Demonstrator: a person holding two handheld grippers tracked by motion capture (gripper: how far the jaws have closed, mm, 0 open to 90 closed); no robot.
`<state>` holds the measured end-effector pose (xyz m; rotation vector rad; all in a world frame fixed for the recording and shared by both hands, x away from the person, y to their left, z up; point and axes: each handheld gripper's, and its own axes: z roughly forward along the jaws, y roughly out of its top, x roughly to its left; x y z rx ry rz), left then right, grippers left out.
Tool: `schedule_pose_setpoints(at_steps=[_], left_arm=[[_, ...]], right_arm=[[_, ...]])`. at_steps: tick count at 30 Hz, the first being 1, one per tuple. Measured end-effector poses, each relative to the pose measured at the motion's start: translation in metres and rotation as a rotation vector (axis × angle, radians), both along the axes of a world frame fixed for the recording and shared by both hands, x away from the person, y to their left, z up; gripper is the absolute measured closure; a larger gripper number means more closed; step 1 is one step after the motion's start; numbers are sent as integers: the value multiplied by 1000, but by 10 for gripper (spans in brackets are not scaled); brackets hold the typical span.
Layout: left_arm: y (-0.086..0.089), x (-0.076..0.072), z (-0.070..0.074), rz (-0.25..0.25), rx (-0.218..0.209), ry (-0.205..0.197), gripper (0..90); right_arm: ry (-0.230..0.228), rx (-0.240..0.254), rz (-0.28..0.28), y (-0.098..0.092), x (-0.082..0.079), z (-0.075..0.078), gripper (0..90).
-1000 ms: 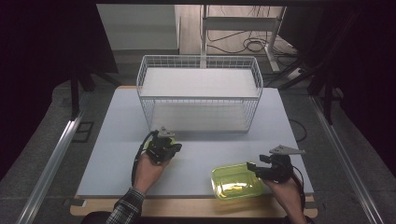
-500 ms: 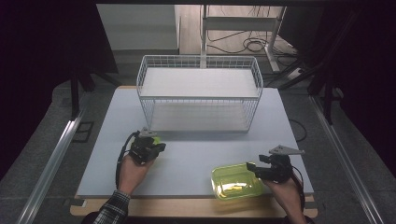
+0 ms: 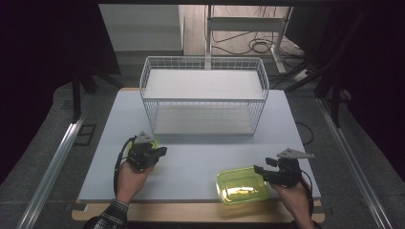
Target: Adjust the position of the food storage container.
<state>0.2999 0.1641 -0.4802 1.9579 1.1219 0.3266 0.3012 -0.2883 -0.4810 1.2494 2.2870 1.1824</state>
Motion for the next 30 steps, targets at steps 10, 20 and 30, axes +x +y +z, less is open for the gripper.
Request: schedule_pose_setpoints(at_steps=[10,20,30], left_arm=[[-21,-30,-16,-95,-49,4,876],[-73,-55,-39,-241,-67,49,889],[-114,-62,-46,-335,-40,68,889]], right_arm=[[8,-18,35,-10,-16,8,721],[61,-100,-22,-27,-45,2,887],[152,-103,2,-24,-59,-10,888]])
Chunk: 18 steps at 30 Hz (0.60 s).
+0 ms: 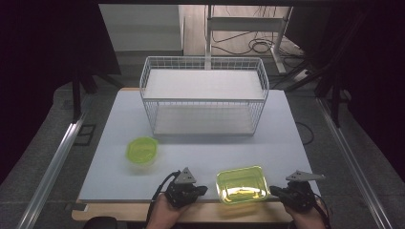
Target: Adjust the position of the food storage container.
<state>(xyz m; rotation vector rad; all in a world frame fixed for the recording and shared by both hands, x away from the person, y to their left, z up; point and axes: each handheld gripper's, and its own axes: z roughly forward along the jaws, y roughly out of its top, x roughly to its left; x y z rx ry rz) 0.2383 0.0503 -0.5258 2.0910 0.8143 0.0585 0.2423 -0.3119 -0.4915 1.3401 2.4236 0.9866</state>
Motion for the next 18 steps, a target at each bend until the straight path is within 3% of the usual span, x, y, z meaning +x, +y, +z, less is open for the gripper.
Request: schedule_pose_setpoints(at_steps=[6,18], left_arm=[[-8,-1,-3,-20,10,10,887],[10,4,-5,41,19,30,881]], right_arm=[[17,9,19,7,2,-3,886],[52,72,117,46,22,-9,885]])
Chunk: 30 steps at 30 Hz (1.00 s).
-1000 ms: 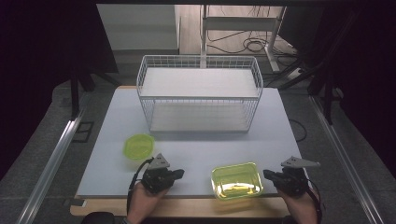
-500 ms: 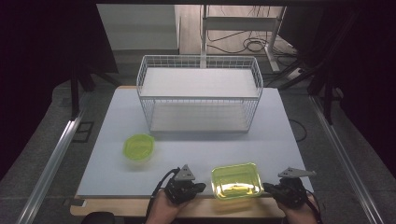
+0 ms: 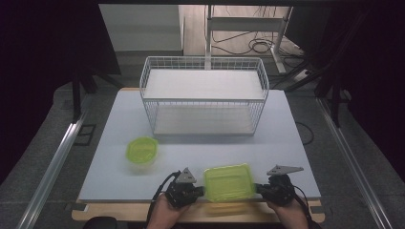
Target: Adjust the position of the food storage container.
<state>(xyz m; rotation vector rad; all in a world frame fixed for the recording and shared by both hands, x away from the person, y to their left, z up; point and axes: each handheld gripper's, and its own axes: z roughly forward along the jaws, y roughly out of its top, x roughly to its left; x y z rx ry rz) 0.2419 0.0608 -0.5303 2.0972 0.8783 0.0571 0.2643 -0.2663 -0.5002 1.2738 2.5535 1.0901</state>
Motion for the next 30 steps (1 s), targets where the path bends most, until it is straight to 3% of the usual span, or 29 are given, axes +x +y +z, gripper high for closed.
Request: schedule_pose_setpoints(at_steps=[9,15,18,22,25,26,28,30], left_arm=[[28,6,0,80,13,17,868],[40,7,-1,108,24,25,866],[46,8,0,117,46,26,858],[57,9,2,144,43,26,848],[68,6,8,166,34,5,813],[74,2,11,178,30,-29,782],[76,0,13,183,33,-45,721],[82,-7,15,192,50,-90,651]], right_arm=[[11,4,57,30,25,-4,883],[16,-6,93,50,39,-6,878],[17,-26,102,52,42,-7,867],[-3,-37,80,46,44,-5,851],[-31,-33,51,37,42,-1,821],[-54,-31,34,32,40,2,788],[-65,-33,33,30,39,3,774],[-103,-37,46,28,32,7,718]])
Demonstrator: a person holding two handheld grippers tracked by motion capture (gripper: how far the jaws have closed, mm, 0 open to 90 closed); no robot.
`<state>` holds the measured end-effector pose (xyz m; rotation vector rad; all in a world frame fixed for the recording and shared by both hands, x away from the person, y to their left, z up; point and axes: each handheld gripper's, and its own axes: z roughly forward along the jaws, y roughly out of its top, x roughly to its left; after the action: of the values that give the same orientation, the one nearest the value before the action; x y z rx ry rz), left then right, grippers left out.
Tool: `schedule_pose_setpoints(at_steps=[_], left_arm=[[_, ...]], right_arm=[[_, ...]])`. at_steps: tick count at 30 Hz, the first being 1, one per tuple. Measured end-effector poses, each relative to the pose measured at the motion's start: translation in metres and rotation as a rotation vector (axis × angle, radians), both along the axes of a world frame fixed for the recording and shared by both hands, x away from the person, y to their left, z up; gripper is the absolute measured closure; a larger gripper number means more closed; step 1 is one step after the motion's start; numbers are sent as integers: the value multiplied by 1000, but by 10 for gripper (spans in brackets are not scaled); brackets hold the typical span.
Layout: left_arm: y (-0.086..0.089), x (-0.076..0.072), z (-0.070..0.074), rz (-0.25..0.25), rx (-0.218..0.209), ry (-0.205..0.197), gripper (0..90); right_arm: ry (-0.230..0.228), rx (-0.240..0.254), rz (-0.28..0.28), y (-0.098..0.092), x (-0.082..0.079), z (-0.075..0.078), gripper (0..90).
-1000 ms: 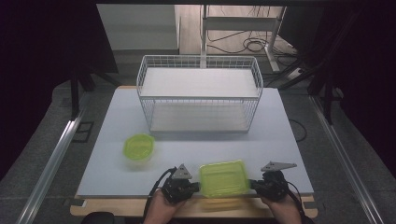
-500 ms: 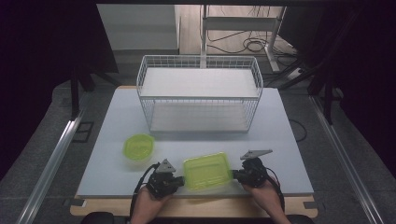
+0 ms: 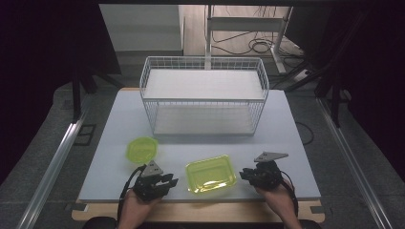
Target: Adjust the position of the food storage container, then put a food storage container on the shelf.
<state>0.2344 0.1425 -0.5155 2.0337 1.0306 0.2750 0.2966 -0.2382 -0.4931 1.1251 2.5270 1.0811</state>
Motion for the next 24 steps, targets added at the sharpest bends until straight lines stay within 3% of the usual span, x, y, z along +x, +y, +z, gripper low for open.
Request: schedule_pose_setpoints(at_steps=[3,5,7,11,13,18,20,24], left_arm=[[2,-5,0,8,16,-17,587],[4,-9,-2,14,21,-37,469],[6,-12,-4,18,32,-52,363],[5,-14,-8,32,87,-51,164],[4,-14,-9,38,93,-51,98],[2,-14,-9,14,83,-53,62],[1,-14,-10,10,90,-79,48],[1,-14,-10,5,82,-107,37]], right_arm=[[-24,-10,10,0,-5,2,672],[-51,-20,25,0,-9,3,623],[-87,-29,23,-3,-13,5,517],[-92,3,-8,-7,-12,5,382],[-92,6,-9,-8,-11,3,335],[-87,33,-17,-9,-9,2,244],[-63,79,-10,-10,-8,1,166],[-61,89,-1,-8,-7,0,108]])
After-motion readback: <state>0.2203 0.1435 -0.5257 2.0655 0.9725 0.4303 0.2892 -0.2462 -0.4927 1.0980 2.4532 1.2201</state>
